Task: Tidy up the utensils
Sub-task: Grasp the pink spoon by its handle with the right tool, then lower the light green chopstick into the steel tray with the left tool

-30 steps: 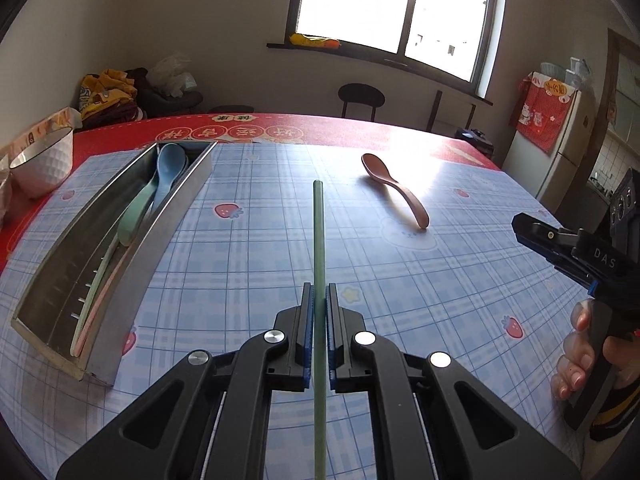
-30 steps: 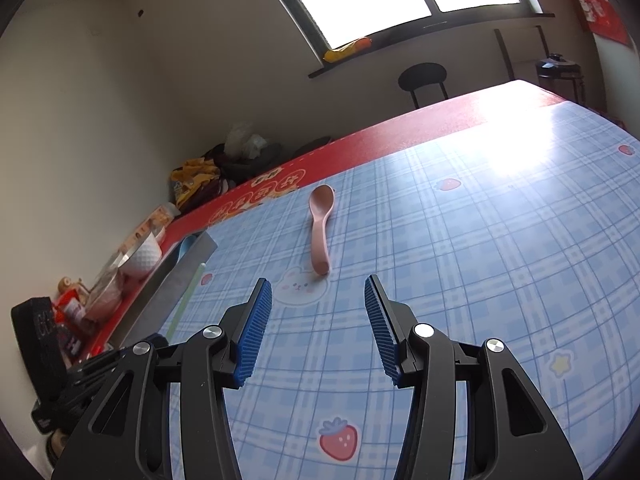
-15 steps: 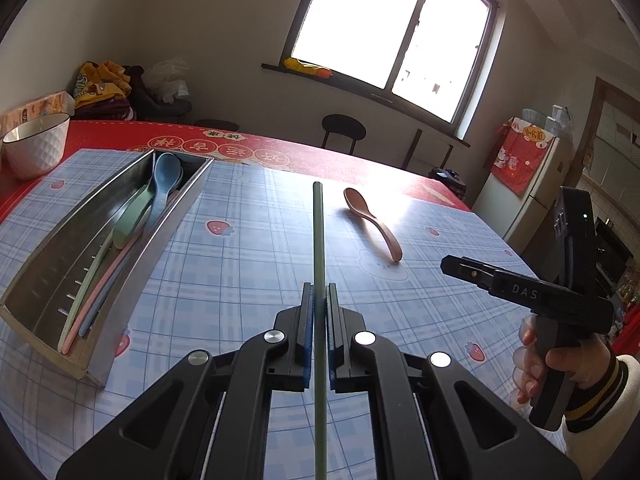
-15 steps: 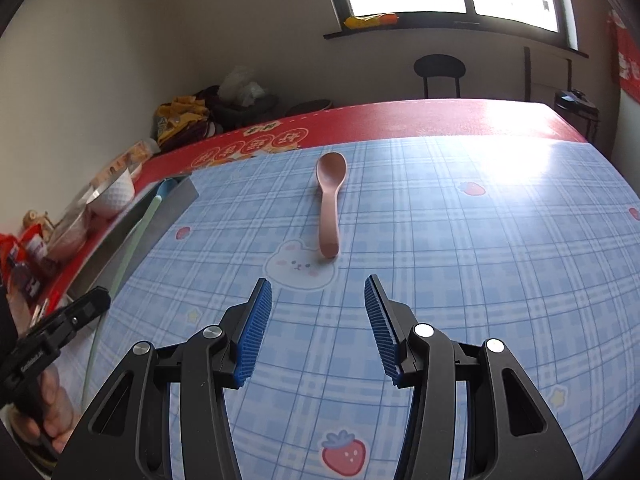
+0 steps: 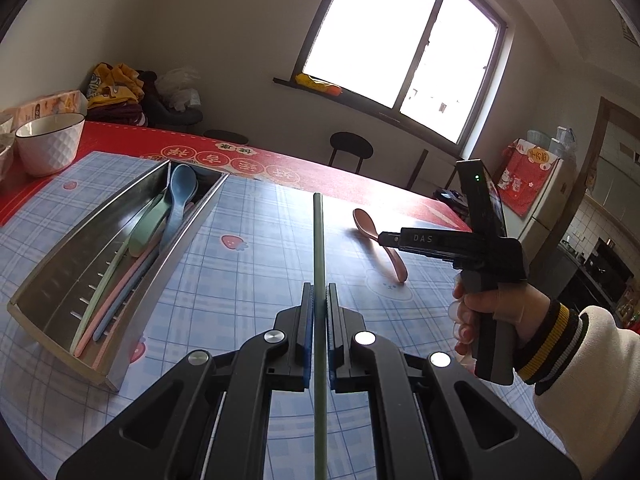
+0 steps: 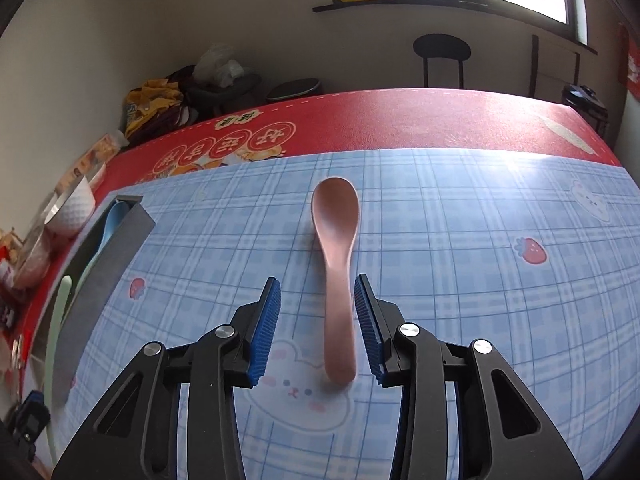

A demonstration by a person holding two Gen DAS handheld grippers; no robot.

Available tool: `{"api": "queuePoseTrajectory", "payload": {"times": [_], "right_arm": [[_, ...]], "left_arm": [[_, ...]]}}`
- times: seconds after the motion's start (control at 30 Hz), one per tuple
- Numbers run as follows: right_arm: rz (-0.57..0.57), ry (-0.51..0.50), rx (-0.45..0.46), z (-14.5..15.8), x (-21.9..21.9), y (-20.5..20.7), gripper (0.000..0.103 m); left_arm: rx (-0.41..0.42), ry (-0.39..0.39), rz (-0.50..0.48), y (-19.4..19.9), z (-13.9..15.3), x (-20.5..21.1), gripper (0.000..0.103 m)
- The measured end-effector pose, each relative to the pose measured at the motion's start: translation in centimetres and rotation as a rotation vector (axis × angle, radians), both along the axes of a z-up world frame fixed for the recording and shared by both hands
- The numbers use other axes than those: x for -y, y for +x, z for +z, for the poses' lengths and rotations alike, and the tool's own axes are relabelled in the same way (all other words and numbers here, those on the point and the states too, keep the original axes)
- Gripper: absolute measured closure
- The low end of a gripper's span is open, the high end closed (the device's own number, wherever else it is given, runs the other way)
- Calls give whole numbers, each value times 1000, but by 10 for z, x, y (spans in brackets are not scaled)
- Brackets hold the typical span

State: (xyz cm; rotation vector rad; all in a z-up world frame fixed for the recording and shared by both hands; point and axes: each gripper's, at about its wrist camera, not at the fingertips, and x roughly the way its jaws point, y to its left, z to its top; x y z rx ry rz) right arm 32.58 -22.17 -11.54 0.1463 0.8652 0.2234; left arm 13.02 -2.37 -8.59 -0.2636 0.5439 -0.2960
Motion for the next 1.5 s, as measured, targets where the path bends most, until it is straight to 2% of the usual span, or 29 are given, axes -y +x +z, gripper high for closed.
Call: {"api": "queuePoseTrajectory", "payload": {"times": [0.13, 0.27, 0.4, 0.67, 0.83, 1.13, 1.33, 1.5], "right_arm": [[-34, 1, -49, -10, 0, 11, 72], [-70, 15, -65, -16, 6, 16, 87], [-86, 88, -49, -12, 15, 7, 89], [-107, 480, -16, -9, 23, -44, 89], [-85, 592, 24, -16, 6, -75, 89], [10, 546, 121, 0, -10, -96, 89], [18, 550, 66, -11, -14, -92, 89], [20, 555, 62, -12, -16, -93, 89]], "left_arm": [[-2, -3, 3, 0, 0, -1, 97], [-4, -6, 7, 0, -1, -1, 97], [-8, -15, 18, 1, -1, -5, 97], [-20, -12, 23, 4, -3, -7, 97], [-32, -5, 25, 6, -5, -6, 97], [-53, 15, 39, 11, -7, -4, 97], [-98, -5, 49, 16, -4, -12, 97], [-125, -21, 48, 22, 12, -34, 97]]}}
